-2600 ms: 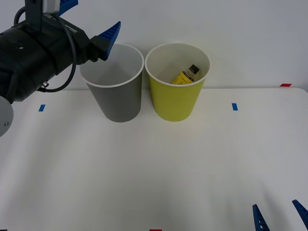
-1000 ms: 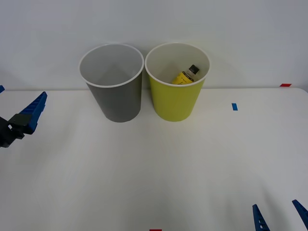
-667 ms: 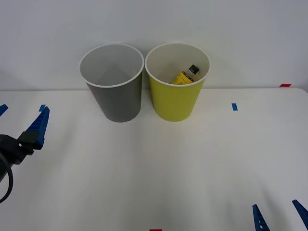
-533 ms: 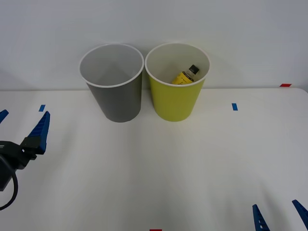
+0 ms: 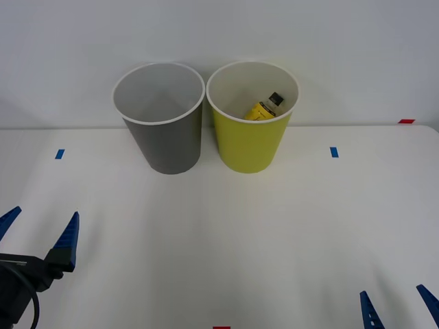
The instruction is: Put cans in the gray bin and PET bottles in the light green bin.
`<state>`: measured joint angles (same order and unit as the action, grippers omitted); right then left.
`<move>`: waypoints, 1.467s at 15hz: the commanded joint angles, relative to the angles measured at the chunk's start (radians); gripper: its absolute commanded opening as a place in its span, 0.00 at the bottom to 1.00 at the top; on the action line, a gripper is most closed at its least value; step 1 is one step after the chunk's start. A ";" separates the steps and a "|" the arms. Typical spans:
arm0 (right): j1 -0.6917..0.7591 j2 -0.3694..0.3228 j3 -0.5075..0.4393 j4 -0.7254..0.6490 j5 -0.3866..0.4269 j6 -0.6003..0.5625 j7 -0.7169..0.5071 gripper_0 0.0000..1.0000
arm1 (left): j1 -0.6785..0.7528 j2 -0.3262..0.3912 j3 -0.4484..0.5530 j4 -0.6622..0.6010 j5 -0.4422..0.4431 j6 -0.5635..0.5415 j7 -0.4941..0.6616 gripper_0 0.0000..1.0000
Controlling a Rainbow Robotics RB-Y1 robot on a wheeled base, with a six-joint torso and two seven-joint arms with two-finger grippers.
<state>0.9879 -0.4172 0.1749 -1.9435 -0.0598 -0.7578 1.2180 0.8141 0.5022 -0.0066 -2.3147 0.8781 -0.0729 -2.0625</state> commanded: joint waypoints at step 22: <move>0.000 0.000 0.000 0.000 0.000 0.000 0.000 1.00 | 0.221 0.024 -0.314 0.411 -0.350 -0.734 0.096 0.92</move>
<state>0.9879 -0.4172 0.1749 -1.9436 -0.0598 -0.7578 1.2180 1.0351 0.5264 -0.3204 -1.9039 0.5294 -0.8072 -1.9653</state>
